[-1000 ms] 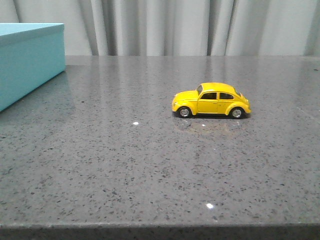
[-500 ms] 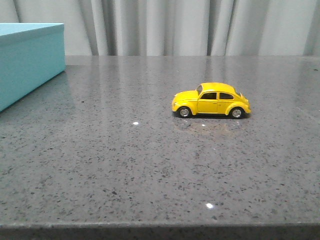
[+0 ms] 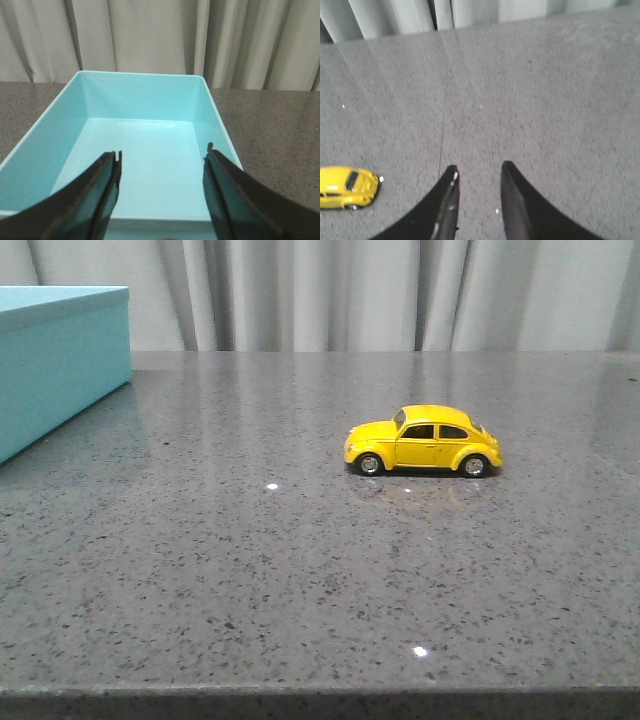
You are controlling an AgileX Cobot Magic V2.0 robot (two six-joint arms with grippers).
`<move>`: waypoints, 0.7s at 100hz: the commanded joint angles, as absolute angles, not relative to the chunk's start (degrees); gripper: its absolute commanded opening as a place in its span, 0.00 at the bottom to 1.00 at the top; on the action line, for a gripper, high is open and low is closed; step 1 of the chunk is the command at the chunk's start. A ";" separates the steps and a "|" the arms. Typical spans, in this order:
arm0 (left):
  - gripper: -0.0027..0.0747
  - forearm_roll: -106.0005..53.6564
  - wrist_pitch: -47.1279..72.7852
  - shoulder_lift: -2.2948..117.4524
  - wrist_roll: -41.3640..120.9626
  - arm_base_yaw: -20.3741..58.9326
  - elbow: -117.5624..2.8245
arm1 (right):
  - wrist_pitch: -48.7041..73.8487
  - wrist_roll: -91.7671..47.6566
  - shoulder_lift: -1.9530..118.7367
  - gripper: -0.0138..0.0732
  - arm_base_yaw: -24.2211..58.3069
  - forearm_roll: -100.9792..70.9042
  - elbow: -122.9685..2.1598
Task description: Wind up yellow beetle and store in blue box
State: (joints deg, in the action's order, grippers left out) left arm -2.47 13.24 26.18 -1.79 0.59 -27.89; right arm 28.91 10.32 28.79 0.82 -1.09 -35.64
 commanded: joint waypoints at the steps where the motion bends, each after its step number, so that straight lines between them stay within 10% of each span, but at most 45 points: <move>1: 0.51 -2.87 7.44 26.85 -1.69 1.09 -30.03 | 22.50 10.00 29.48 0.43 0.80 -0.66 -37.00; 38: 0.51 -2.87 8.27 26.85 -1.69 1.09 -30.03 | 32.60 10.34 36.78 0.45 1.35 -4.17 -44.99; 70: 0.51 -2.87 9.41 26.85 -1.69 1.09 -30.03 | 45.79 10.34 51.56 0.70 5.52 -7.27 -56.97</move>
